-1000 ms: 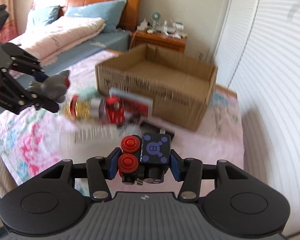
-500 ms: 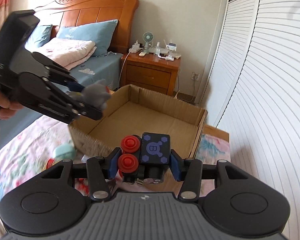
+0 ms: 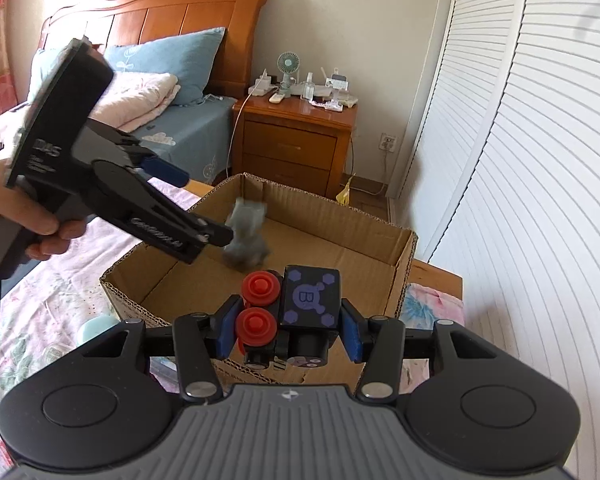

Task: Organize rigid objects
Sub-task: 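Lower the cube toy into the box and open the right tool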

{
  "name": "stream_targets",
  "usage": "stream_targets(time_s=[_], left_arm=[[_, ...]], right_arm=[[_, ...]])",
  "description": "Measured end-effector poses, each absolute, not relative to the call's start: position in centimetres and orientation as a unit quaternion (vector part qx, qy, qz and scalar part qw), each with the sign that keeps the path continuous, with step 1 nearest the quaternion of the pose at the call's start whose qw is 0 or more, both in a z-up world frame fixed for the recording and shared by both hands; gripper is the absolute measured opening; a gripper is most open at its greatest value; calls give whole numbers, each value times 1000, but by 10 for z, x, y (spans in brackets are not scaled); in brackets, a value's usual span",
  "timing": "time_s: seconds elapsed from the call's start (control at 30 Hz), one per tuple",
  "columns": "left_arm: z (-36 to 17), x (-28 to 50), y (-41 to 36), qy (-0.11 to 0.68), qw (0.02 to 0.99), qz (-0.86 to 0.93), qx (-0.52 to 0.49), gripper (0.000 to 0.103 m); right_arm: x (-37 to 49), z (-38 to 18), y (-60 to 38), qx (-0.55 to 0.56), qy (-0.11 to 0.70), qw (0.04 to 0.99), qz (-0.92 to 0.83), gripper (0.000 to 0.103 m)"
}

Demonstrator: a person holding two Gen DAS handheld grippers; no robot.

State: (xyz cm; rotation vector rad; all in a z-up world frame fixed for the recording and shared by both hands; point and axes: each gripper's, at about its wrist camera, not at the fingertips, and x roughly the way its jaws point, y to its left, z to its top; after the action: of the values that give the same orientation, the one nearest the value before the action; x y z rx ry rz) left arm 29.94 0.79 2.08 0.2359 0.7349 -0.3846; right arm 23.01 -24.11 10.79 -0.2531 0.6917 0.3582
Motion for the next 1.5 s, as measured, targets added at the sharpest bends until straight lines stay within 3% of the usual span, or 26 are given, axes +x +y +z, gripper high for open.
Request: stream_targets(time_s=[0.27,0.53,0.6,0.63,0.67,0.7,1.03,1.5], left_arm=[[37,258,24,356,908,-200,91,95],[28,211,37,368,907,-182,98,95],[27,202,39,365,908,-179,99,95],[27,197,40,363,910,-174,99,95],[26,192,40,363,911,-171,98,95],[25,187,40,364,910,-170,98,95],[17,152,36,380,906,-171,80,96],[1,105,39,384,913,-129,42,96]], right_arm=[[257,100,-234,-124,353,912,165,55],[294,104,-224,-130,355,916,136,56],[300,107,-223,-128,351,919,124,70],[302,108,-223,-128,350,920,120,90],[300,108,-224,-125,344,924,114,100],[299,109,-226,-121,339,926,113,102],[242,100,-227,-119,360,917,125,103],[160,35,-239,-104,393,906,117,103]])
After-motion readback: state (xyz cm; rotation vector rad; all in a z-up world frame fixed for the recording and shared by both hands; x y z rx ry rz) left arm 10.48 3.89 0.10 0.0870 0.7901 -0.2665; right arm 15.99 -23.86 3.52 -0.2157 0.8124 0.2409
